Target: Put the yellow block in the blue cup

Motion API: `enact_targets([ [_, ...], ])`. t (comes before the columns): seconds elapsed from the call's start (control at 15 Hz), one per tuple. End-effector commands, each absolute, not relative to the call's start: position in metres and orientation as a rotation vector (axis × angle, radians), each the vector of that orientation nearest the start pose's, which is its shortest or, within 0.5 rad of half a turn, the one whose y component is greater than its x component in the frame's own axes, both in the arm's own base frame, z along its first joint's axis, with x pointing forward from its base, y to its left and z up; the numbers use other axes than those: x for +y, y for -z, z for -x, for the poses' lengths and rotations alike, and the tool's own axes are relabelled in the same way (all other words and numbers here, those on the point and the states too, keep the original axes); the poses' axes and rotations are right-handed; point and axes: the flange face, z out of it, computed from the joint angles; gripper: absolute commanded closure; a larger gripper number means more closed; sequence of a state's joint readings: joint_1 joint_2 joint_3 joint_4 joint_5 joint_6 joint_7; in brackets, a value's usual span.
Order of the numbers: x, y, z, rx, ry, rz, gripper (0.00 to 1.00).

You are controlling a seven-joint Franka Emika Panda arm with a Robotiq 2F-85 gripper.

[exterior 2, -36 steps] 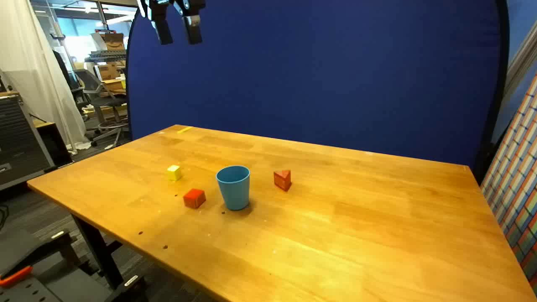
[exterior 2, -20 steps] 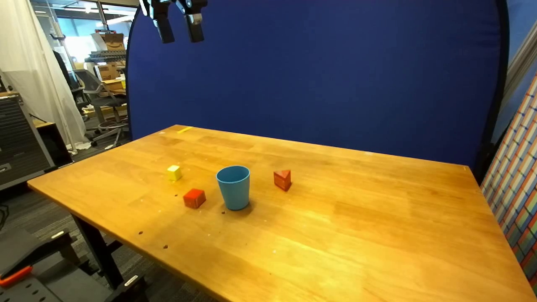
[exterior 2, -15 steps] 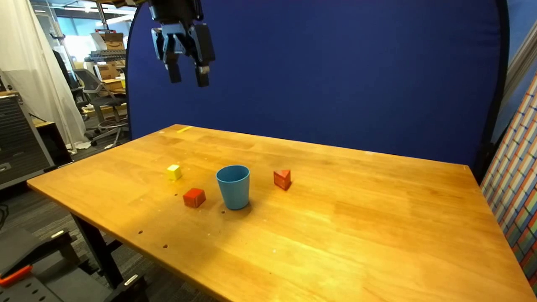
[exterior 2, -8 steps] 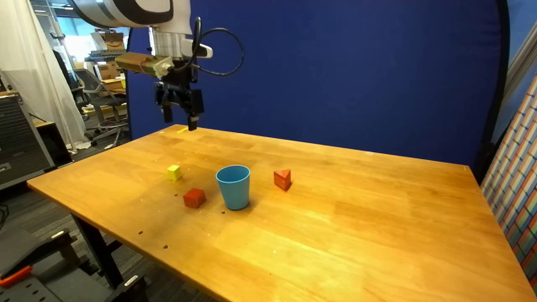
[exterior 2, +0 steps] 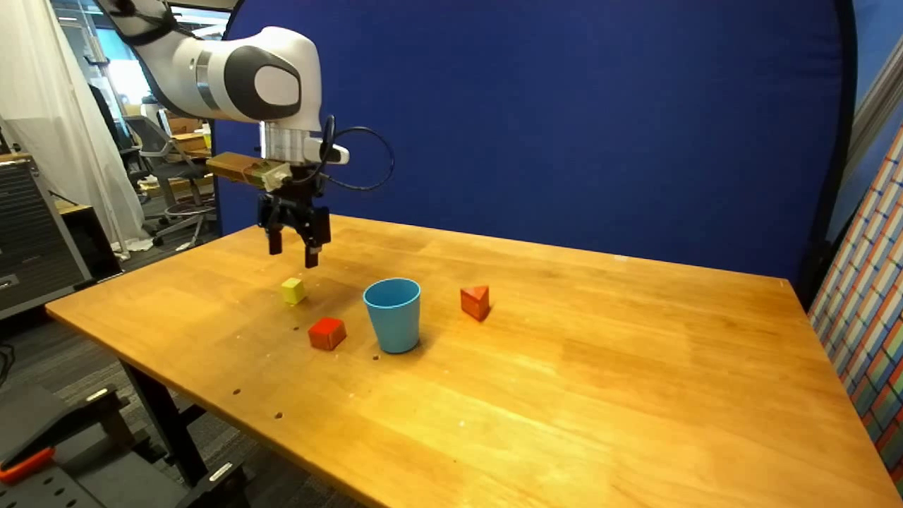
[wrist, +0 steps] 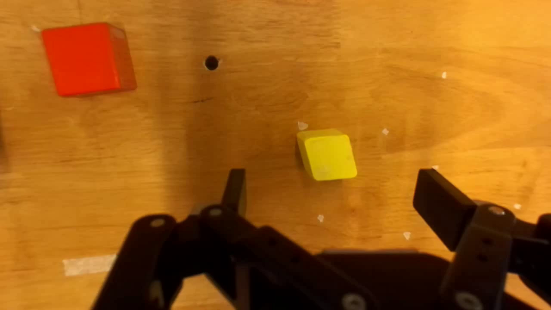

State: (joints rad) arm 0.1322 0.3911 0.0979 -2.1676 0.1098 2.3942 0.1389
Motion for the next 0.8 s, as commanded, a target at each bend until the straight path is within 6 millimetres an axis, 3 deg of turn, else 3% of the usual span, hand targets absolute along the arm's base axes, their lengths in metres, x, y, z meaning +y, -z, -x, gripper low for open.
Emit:
enact_targets([
  [0.0,0.139,-0.166,-0.551,0.031,-0.311,3.093,0.00],
  [0.2,0.152,-0.145,-0.554,0.032,-0.354,3.088,0.00],
  [0.27,0.154,-0.138,-0.554,0.030,-0.371,3.084,0.25],
  [0.4,0.157,-0.130,-0.555,0.054,-0.379,3.097,0.32],
  [0.73,0.154,-0.137,-0.555,0.159,-0.375,3.107,0.70],
])
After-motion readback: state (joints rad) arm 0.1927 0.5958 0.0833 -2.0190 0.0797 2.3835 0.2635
